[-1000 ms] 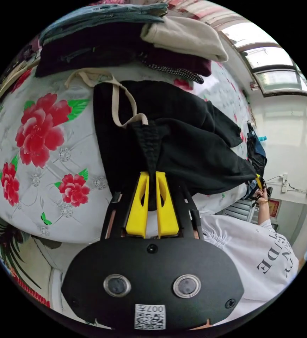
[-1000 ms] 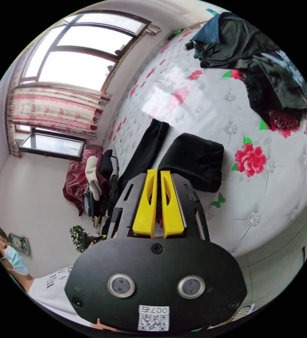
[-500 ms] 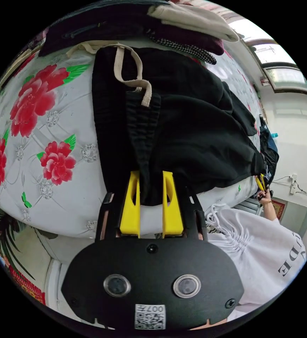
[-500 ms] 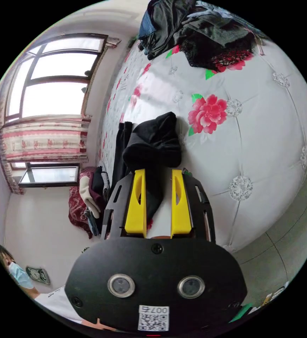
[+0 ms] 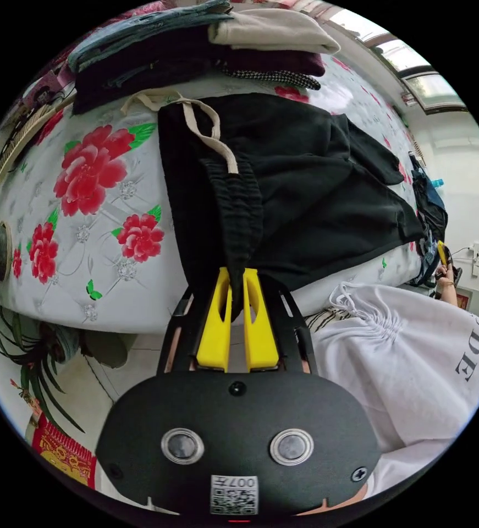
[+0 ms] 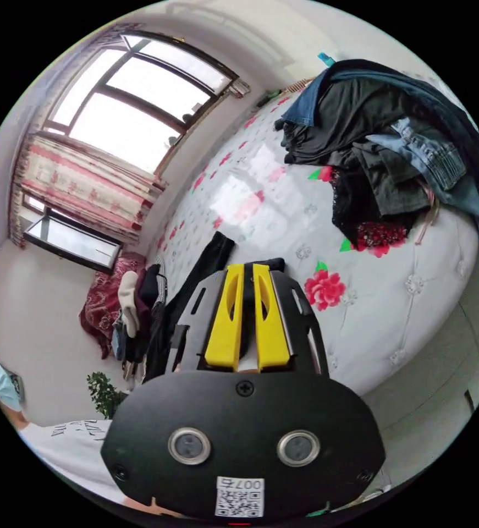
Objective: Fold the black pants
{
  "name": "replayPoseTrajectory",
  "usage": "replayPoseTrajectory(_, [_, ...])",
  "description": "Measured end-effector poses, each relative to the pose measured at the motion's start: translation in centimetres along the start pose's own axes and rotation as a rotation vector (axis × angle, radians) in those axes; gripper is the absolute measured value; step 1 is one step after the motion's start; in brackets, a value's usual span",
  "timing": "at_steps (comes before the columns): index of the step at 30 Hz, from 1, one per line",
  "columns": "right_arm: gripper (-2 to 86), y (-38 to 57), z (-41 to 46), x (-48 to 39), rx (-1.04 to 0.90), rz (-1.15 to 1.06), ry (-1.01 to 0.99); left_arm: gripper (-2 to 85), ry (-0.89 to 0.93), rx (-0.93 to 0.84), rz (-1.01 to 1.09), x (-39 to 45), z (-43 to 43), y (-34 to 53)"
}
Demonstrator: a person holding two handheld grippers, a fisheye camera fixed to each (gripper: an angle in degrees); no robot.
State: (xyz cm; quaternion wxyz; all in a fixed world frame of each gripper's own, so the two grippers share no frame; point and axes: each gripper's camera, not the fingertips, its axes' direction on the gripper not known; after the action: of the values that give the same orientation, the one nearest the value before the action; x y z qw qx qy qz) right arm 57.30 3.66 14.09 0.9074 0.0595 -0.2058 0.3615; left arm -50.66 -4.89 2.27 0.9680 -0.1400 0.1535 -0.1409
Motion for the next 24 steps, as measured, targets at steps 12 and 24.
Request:
replayPoseTrajectory(12, [1.8,4.1,7.5,3.7,0.138,0.384,-0.422,0.7,0.020,0.020,-0.045,0.7,0.5,-2.0])
replayPoseTrajectory(24, [0.3,6.2,0.4,-5.4,-0.075,-0.092,0.332,1.6,0.010,-0.054,-0.069,1.7,1.1,1.7])
